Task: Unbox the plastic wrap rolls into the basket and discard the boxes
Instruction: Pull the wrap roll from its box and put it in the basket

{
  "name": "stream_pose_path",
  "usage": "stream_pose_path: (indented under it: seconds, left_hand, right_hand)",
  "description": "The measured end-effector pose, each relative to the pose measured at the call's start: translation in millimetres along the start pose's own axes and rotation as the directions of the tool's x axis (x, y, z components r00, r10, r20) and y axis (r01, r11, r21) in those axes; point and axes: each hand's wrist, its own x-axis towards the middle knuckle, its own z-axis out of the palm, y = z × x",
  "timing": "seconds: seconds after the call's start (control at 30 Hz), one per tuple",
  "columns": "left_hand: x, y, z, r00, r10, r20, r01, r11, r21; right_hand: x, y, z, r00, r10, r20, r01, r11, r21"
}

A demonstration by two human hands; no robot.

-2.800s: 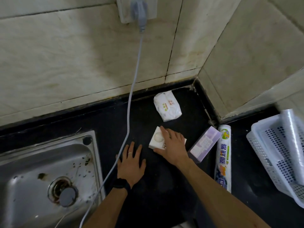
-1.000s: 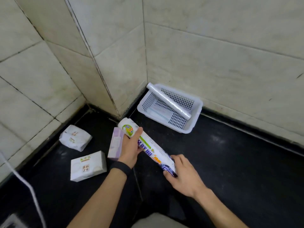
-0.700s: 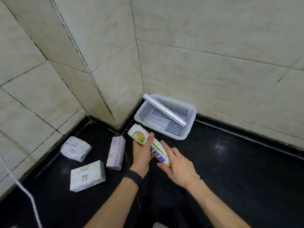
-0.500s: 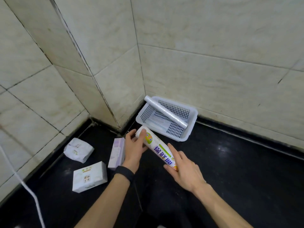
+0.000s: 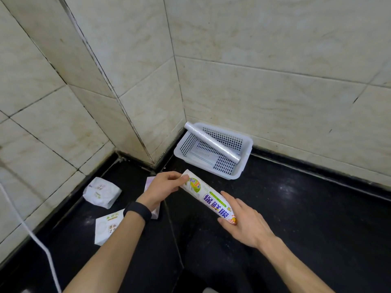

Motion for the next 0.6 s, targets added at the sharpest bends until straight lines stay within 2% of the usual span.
stream_pose_path:
  seconds: [0.27, 0.43, 0.6]
  left_hand:
    - [-4, -1, -2, 0.993, 0.097, 0.071, -0.103, 0.991, 0.087]
    - [1, -9, 4, 0.996, 0.061, 0.070, -0.059, 0.998, -0.035]
    - [8, -14, 15, 0.997, 0.043, 0.057, -0.038, 0.996, -0.080]
  right_hand:
    - [-2, 18, -10, 0.998, 0.044, 0.051, -0.045, 0.999, 0.018]
    - [-16, 32, -10, 0.994, 0.090, 0.065, -0.091, 0.996, 0.007]
    - [-22, 39, -6, 0.990, 0.128, 0.059, -0.128, 0.992, -0.008]
